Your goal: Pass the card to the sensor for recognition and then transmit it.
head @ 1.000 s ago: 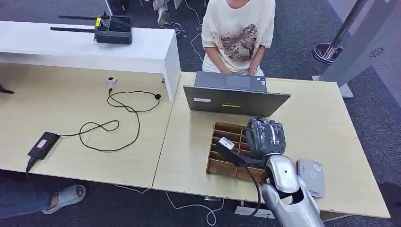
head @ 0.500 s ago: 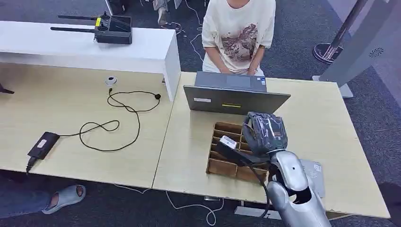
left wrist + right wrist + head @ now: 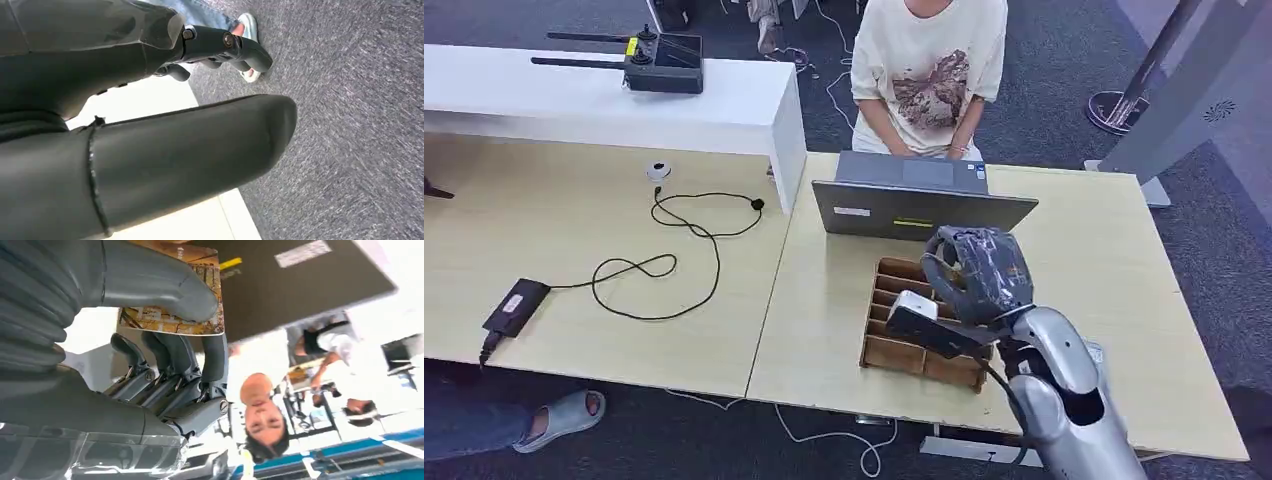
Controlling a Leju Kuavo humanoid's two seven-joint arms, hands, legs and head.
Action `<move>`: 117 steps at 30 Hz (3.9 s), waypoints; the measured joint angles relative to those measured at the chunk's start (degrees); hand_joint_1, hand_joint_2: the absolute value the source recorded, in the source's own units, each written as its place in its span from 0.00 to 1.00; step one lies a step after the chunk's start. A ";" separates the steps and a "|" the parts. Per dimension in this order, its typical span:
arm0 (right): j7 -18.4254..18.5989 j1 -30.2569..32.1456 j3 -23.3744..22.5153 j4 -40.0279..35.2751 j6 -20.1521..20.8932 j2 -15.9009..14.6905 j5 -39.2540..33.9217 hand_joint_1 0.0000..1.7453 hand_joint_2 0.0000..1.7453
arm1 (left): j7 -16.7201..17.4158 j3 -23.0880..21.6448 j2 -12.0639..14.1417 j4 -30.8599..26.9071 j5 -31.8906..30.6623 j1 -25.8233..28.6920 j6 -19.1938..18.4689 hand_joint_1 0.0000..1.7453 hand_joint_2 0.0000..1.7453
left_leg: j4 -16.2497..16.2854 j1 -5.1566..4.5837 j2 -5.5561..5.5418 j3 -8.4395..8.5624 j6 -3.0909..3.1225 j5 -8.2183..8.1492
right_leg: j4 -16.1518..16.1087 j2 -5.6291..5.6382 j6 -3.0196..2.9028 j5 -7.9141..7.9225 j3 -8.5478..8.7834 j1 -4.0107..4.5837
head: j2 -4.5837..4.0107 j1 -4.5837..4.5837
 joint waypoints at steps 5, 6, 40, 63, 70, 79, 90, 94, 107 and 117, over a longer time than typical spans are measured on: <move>-1.74 -1.72 0.89 -1.59 1.55 -0.63 -3.66 0.94 1.00 | -0.59 0.00 0.00 0.00 -0.04 0.00 -0.20 0.00 0.00 | 0.00 0.00 0.00 0.00 0.00 0.00 | 0.00 0.00 0.00 0.00 0.00 0.00 | 0.02 0.00; -2.19 -2.13 1.01 -1.90 1.84 -0.77 -4.59 0.93 1.00 | -0.83 0.00 0.02 0.00 -0.04 0.00 -0.26 0.00 0.00 | 0.00 0.00 0.00 0.00 0.00 0.00 | 0.00 0.00 0.00 0.00 0.00 0.00 | 0.00 0.00; -6.12 -25.62 5.64 4.60 2.19 0.79 -11.43 1.00 1.00 | -2.32 -0.31 0.28 0.00 -0.24 -0.01 -1.68 0.00 0.00 | 0.00 0.01 -0.02 0.01 -0.01 0.08 | 0.05 -0.01 -0.01 0.04 0.02 0.01 | 0.00 0.00; -2.58 -41.94 7.30 36.65 -0.65 13.05 -8.72 1.00 1.00 | -2.91 -1.49 0.42 0.00 -0.26 -0.04 -2.14 0.00 0.00 | 0.00 0.01 -0.02 0.01 -0.05 0.11 | 0.06 0.00 -0.04 0.08 0.00 0.01 | 0.02 0.00; -0.54 -45.09 6.64 42.78 -0.50 15.24 -8.72 1.00 1.00 | -3.19 -1.62 0.48 0.00 -0.28 0.00 -2.03 0.00 0.00 | 0.01 0.01 -0.02 0.01 -0.05 0.11 | 0.06 0.00 -0.04 0.09 0.00 0.01 | 0.02 0.02; 2.01 -48.26 5.95 48.39 -0.26 16.98 -9.05 0.99 1.00 | -3.37 -1.64 0.57 0.00 -0.26 0.00 -1.99 0.00 0.00 | 0.01 0.01 -0.02 0.01 -0.05 0.11 | 0.06 0.00 -0.04 0.09 0.00 0.01 | 0.02 0.02; 6.56 -49.82 5.42 52.54 -2.55 18.08 -6.60 0.99 1.00 | -4.24 -1.90 0.70 0.00 -0.26 0.02 -2.19 0.00 0.00 | 0.02 0.01 -0.03 0.01 -0.05 0.11 | 0.06 -0.01 -0.03 0.09 0.00 0.01 | 0.00 0.02; 6.91 -49.92 4.35 53.29 -6.47 18.03 -7.10 0.97 1.00 | -4.24 -1.92 0.70 0.00 -0.24 0.03 -2.25 0.00 0.00 | 0.02 0.01 -0.02 0.02 -0.05 0.11 | 0.05 0.00 -0.03 0.09 -0.01 0.01 | 0.00 0.02; 8.31 -50.05 1.31 55.65 -10.45 17.05 -5.70 0.00 1.00 | -3.89 -2.36 0.33 0.00 -0.13 -0.01 -2.27 0.00 0.00 | 0.03 0.01 -0.01 0.04 -0.06 0.11 | 0.05 0.03 -0.06 0.13 -0.01 0.01 | 0.02 0.00; 7.80 -50.35 -0.44 57.14 -10.82 14.73 -5.99 0.00 1.00 | -3.82 -2.40 0.20 0.00 -0.20 -0.10 -1.66 0.00 0.00 | 0.04 0.00 0.01 0.05 -0.06 0.11 | 0.04 0.04 -0.06 0.13 -0.02 0.00 | 0.02 0.02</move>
